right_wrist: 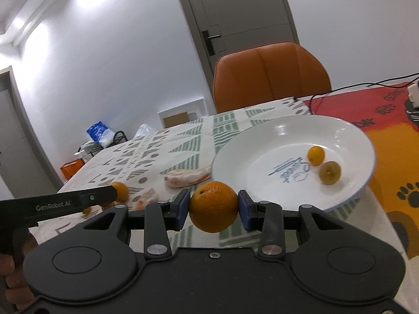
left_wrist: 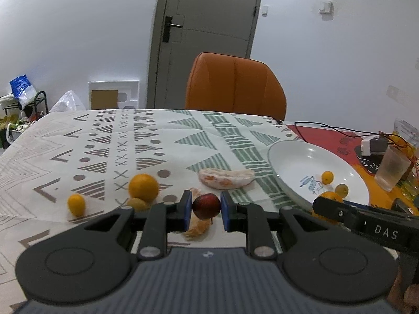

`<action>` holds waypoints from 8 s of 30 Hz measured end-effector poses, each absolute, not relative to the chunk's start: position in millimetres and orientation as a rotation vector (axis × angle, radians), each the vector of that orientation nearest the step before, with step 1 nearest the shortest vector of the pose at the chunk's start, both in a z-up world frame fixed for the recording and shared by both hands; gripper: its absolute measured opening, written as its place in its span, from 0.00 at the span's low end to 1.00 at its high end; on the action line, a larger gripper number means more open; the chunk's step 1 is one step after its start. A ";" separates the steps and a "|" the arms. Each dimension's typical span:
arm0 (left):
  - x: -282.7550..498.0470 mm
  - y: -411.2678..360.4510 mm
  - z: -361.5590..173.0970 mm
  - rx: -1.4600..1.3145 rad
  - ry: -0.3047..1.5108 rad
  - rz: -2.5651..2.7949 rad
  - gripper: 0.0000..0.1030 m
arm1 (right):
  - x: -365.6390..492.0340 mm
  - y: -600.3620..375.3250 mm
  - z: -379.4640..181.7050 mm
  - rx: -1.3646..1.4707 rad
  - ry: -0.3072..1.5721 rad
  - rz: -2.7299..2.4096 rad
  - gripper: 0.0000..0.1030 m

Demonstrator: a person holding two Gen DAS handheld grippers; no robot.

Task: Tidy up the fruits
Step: 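Carry the large orange with the right tool while the left tool carries the red plum to the bowl, then open the right tool to drop the orange in the bowl while the left tool releases the plum, then withdraw both open tools from the bowl back toward the remaining fruit, then grasp the plastic-wrapped peeled citrus with the right tool while the left tool grasps a kumquat, then carry the wrapped citrus with the right tool while the left tool carries the kumquat to the bowl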

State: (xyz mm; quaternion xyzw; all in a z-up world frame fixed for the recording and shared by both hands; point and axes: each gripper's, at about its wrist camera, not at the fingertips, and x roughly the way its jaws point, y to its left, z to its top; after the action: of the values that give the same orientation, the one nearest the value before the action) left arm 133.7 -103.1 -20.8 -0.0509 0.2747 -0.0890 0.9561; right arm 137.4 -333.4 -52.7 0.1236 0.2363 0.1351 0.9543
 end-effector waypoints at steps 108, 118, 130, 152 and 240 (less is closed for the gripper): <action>121.1 -44.5 17.6 -0.120 0.458 -0.057 0.91 | 120.7 -302.8 -33.9 0.257 0.426 0.318 1.00; 115.0 -2.2 9.9 -0.155 0.447 0.023 0.91 | 129.3 -271.9 -35.6 0.212 0.454 0.371 0.96; 122.2 33.0 -5.8 -0.228 0.461 0.097 0.89 | 147.8 -246.3 -42.0 0.172 0.502 0.390 0.80; 149.4 34.5 -40.9 -0.252 0.565 0.070 0.56 | 185.2 -212.8 -65.2 0.109 0.610 0.404 0.65; 159.1 -108.7 -17.9 -0.130 0.533 -0.170 0.20 | 146.3 -322.3 -43.9 0.148 0.449 0.165 0.30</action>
State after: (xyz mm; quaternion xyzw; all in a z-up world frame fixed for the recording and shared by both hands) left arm 159.1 -108.7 -17.9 -0.0642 0.2628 -0.0841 0.9590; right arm 146.3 -322.3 -43.9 0.0731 0.2221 0.0818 0.9688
